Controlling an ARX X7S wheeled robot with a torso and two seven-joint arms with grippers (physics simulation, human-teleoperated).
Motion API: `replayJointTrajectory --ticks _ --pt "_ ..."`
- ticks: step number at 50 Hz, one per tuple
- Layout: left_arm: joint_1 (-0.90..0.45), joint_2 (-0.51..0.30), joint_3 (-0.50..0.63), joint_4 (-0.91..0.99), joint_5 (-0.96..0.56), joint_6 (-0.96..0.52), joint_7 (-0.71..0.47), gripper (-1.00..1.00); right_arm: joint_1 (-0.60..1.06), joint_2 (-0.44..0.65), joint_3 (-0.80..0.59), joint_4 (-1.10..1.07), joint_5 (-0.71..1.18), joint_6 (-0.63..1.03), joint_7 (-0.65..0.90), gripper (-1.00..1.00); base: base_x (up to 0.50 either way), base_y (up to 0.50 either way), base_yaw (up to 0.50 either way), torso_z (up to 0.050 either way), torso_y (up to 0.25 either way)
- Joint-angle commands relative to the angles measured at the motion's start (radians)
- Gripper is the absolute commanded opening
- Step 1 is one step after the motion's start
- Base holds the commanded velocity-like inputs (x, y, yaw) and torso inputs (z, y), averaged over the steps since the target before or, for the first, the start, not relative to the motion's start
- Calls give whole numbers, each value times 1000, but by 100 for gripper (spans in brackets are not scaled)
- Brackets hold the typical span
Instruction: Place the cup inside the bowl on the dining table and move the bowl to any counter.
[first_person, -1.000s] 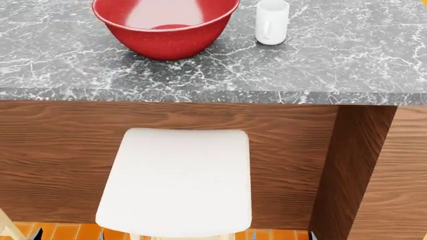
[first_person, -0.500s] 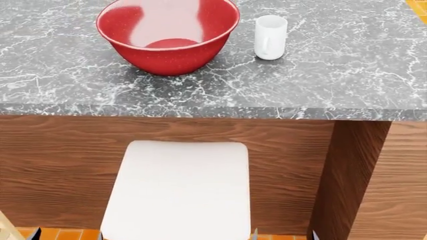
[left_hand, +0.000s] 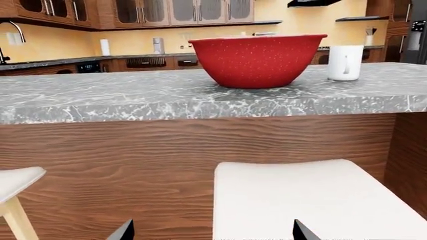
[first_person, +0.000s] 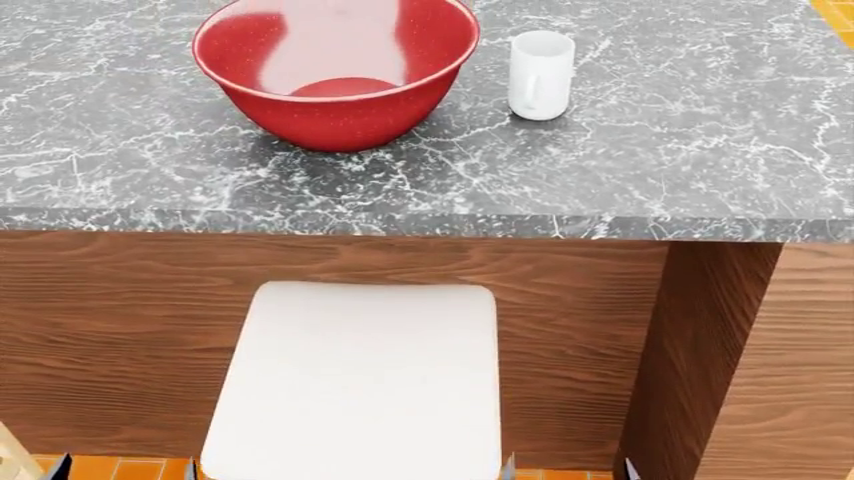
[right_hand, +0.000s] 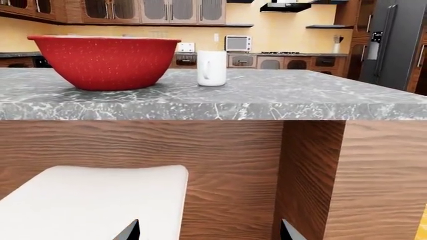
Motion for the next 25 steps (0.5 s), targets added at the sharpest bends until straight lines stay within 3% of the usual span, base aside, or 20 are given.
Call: replayJointTrajectory --ticks 1,14,20,25 --pt "15 155 -186 1 144 -21 187 100 -6 -158 180 12 -155 28 -194 100 0 0 0 0 0" --pt "20 119 -155 18 120 -30 157 100 -4 -122 143 -21 -106 48 -155 100 0 0 0 0 0" --pt "-30 106 -146 238 140 -255 120 100 31 -75 154 -239 -140 222 -120 100 0 0 0 0 0" --pt "-109 62 -142 389 85 -485 176 100 103 -24 178 -424 -114 442 -137 100 0 0 0 0 0"
